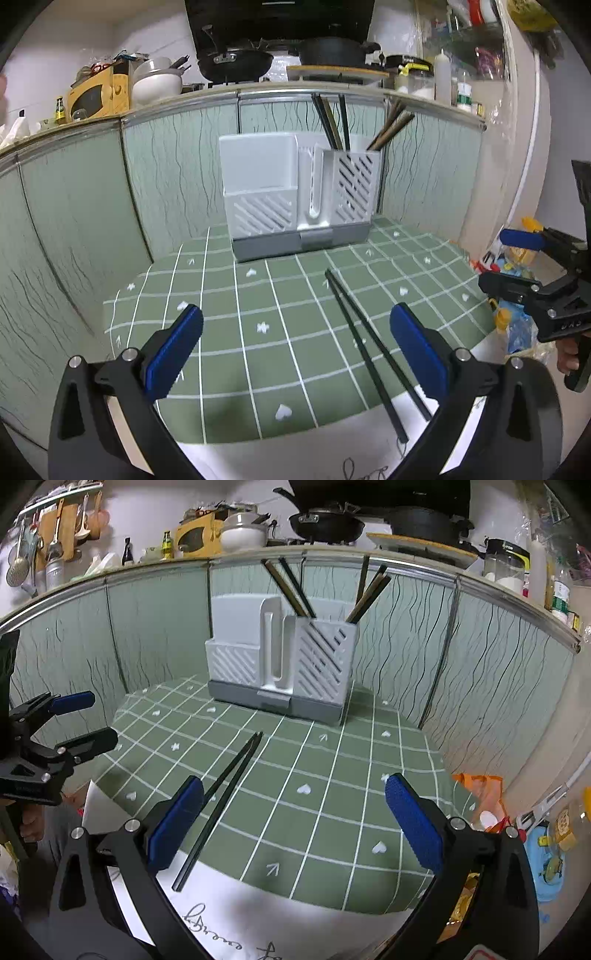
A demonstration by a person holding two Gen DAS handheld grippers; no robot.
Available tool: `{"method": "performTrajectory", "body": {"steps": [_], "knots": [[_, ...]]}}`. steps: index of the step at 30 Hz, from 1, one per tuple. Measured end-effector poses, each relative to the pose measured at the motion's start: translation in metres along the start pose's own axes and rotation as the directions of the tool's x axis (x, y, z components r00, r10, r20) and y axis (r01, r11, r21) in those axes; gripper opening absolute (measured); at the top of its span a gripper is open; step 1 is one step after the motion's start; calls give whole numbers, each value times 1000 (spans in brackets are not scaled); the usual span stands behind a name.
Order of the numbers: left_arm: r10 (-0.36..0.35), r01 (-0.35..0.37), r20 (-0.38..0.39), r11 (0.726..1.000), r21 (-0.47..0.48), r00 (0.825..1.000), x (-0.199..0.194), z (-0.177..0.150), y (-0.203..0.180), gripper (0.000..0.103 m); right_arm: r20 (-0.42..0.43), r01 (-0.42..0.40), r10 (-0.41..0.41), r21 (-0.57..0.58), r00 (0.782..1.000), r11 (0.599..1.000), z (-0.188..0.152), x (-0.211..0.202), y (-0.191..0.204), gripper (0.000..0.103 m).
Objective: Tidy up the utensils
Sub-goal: 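Withdraw both open grippers and lower them toward the last two black chopsticks, then close the left gripper on one black chopstick while the right gripper closes on the other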
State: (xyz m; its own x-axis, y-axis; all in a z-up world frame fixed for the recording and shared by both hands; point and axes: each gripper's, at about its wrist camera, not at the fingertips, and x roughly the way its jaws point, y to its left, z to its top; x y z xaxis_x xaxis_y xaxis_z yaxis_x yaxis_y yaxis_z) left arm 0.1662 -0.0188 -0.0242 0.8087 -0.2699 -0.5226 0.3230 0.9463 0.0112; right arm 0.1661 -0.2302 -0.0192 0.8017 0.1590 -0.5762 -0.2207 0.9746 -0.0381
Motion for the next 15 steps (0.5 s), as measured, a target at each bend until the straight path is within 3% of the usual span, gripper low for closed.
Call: {"method": "performTrajectory", "body": {"steps": [9, 15], "knots": [[-19, 18, -31, 1000, -14, 999, 6, -32, -11, 98, -53, -23, 23, -5, 998, 1000, -26, 14, 13, 94], [-18, 18, -46, 1000, -15, 999, 10, -51, -14, 98, -102, -48, 46, -12, 994, 999, -46, 30, 28, 87]]}}
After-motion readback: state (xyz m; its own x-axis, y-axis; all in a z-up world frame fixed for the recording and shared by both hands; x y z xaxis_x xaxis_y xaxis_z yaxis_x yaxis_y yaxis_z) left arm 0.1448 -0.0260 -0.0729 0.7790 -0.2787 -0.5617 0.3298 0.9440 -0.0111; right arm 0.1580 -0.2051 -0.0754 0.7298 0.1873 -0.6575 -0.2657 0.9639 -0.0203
